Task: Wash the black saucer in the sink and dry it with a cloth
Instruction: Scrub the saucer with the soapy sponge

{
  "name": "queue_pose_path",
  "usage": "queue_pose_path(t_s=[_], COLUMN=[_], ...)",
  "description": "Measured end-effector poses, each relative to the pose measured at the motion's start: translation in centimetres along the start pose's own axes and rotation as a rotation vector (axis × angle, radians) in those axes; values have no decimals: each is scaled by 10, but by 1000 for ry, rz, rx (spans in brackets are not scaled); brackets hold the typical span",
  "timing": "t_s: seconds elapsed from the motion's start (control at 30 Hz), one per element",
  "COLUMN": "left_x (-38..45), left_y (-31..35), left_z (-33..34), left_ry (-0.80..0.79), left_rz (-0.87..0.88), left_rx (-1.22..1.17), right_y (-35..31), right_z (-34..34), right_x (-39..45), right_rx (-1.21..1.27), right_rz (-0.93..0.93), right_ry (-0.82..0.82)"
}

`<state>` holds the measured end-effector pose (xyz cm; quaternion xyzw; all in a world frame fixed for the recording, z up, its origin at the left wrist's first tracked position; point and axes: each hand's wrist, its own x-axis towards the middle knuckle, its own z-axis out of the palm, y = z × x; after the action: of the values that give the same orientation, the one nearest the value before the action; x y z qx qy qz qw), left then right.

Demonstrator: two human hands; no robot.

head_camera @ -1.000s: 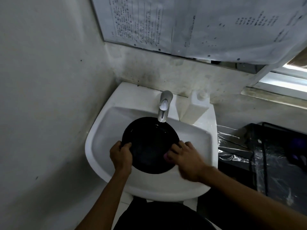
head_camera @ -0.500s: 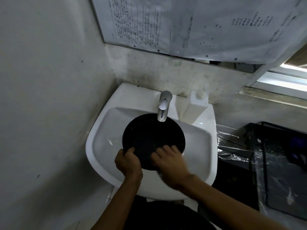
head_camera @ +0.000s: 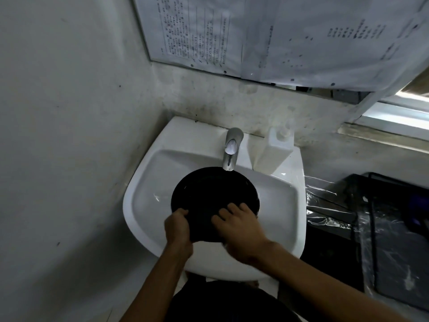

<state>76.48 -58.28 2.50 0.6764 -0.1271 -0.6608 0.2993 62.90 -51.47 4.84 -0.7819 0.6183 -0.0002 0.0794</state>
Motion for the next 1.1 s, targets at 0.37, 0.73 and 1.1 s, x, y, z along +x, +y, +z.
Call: queue_pose_path(t_s=[0.37,0.73,1.1], left_x=[-2,-6,-20], left_y=[13,19,-10], left_z=[-6,0,42], left_ry=[-59,-220,-7], left_rz=[-117,-171,-135], left_rx=[-79,-33,-184], right_y=[28,23,4], right_z=[-11,-10,8], right_x=[-13,-13,-10], right_rx=[-19,168,95], right_rz=[-43,-38,189], right_ry=[-148,-116,-14])
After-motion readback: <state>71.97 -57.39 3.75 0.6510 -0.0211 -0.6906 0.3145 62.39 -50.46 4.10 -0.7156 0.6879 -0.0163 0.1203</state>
